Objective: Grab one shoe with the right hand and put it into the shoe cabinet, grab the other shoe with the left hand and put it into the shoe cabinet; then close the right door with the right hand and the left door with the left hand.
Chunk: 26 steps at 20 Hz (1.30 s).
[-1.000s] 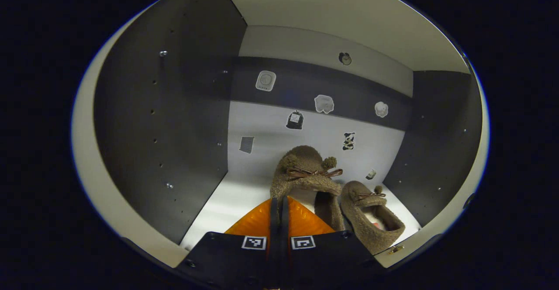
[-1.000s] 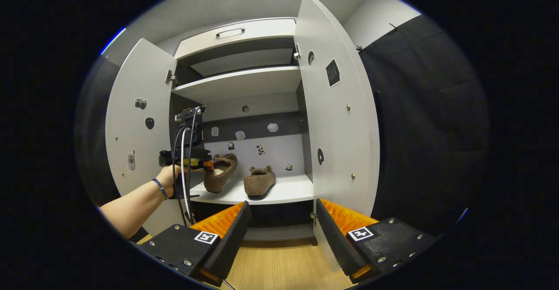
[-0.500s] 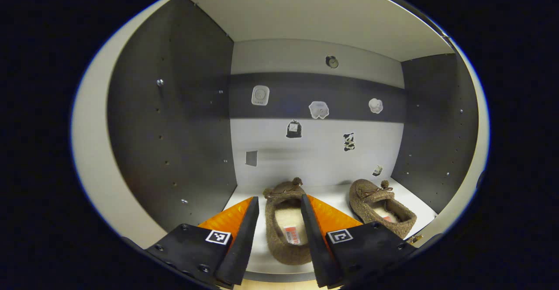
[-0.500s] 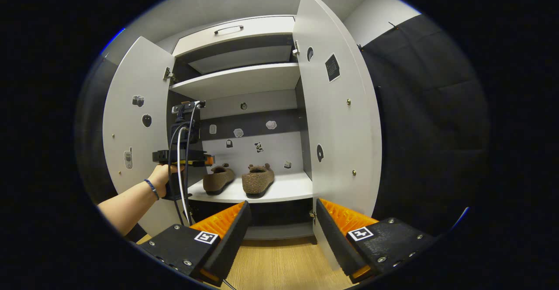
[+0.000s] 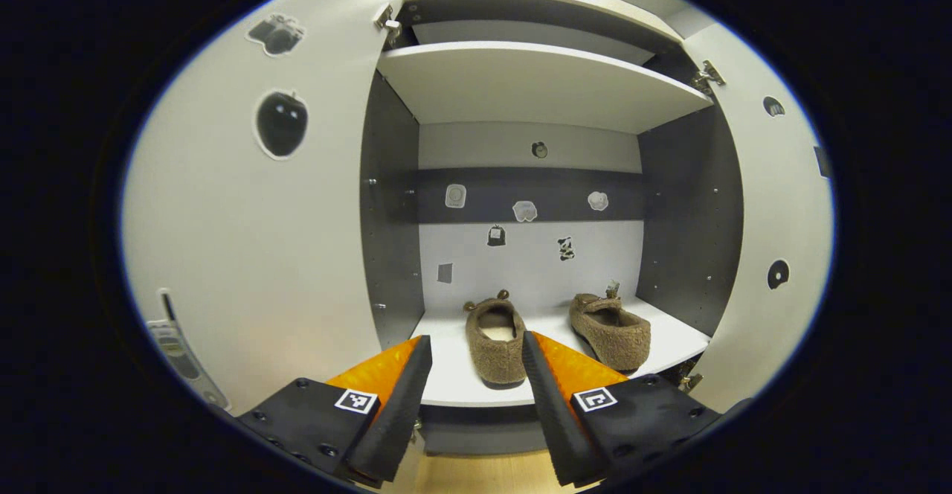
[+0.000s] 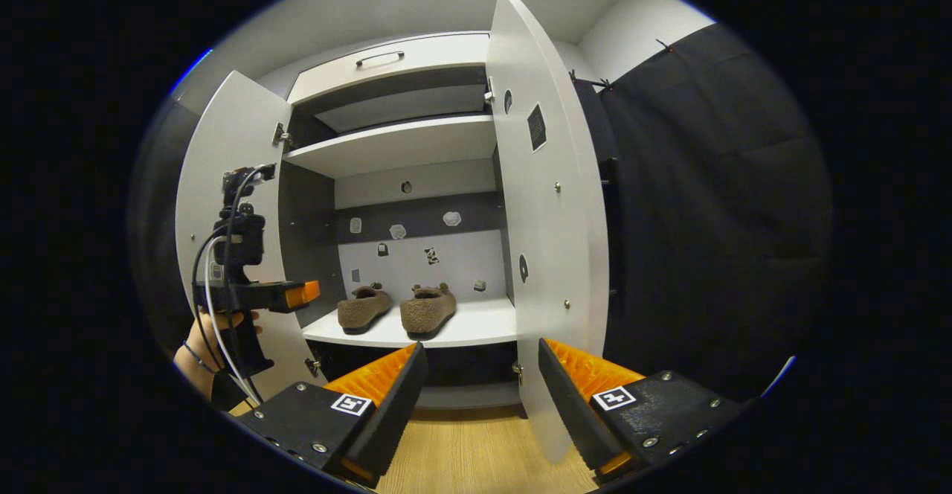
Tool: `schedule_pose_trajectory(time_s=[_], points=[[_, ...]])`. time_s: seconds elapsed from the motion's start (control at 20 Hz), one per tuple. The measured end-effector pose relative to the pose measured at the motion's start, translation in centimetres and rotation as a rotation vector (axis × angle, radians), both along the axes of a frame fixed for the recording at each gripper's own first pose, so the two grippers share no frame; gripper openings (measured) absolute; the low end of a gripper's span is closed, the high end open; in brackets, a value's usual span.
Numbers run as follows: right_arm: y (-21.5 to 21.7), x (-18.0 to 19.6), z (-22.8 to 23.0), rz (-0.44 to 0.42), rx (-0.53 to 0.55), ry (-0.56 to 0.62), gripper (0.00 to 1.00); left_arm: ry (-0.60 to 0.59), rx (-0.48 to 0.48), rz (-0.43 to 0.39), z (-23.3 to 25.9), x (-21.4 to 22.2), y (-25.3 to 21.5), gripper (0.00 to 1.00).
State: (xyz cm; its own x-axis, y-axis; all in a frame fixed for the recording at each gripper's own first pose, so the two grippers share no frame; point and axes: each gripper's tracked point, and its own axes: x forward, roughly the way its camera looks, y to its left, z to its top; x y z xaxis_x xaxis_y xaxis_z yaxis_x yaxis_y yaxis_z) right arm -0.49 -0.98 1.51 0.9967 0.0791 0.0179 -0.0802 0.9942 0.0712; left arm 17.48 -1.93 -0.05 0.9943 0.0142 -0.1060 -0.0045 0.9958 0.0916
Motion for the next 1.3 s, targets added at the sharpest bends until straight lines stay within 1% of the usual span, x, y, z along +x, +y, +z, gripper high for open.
schedule_pose_trajectory(time_s=[0.3,0.35,0.4,0.45,0.5,0.55,0.6,0.65,0.8,0.9,0.95,1.05,1.3], points=[[-3.5,-0.8,-1.5,-0.049,-0.031,0.006,0.92,-0.027,-0.046,-0.067,0.4,-7.9,-1.5,0.80],[-4.3,-0.8,-1.9,-0.061,-0.027,0.011,0.92,-0.027,-0.044,-0.071,0.1,-9.1,-1.6,0.82],[-5.2,-0.8,-2.4,-0.077,-0.023,0.018,0.92,-0.027,-0.037,-0.077,-0.1,-10.1,-1.5,0.89],[-6.3,-0.8,-2.9,-0.096,-0.021,0.025,0.93,-0.027,-0.034,-0.076,-0.5,-11.0,-1.4,0.99],[-7.4,-0.8,-3.3,-0.118,-0.022,0.029,0.93,-0.017,-0.040,-0.079,-0.9,-11.9,-1.4,0.96],[-8.7,-0.7,-3.8,-0.141,-0.026,0.031,0.92,-0.013,-0.045,-0.074,-1.4,-12.7,-1.0,0.98],[-9.9,-0.6,-4.2,-0.163,-0.029,0.036,0.92,-0.013,-0.050,-0.074,-1.9,-13.3,-0.6,0.95],[-11.0,-0.4,-4.6,-0.182,-0.030,0.038,0.92,-0.025,-0.052,-0.069,-2.1,-13.9,-0.2,0.99],[-13.8,0.5,-6.1,-0.221,-0.032,0.053,0.92,-0.015,-0.058,-0.044,-3.3,-15.6,1.6,0.97],[-14.8,1.3,-7.0,-0.235,-0.034,0.069,0.92,-0.007,-0.064,-0.031,-3.6,-16.7,2.2,0.96],[-14.9,1.8,-7.6,-0.233,-0.041,0.077,0.92,-0.013,-0.065,-0.022,-3.4,-18.1,2.2,0.95],[-14.7,2.5,-8.1,-0.207,-0.044,0.073,0.93,-0.033,-0.068,-0.009,-3.0,-19.3,2.6,0.95],[-14.1,3.0,-7.6,-0.146,-0.051,0.044,0.92,-0.044,-0.067,0.021,-2.8,-20.8,4.5,0.96]])
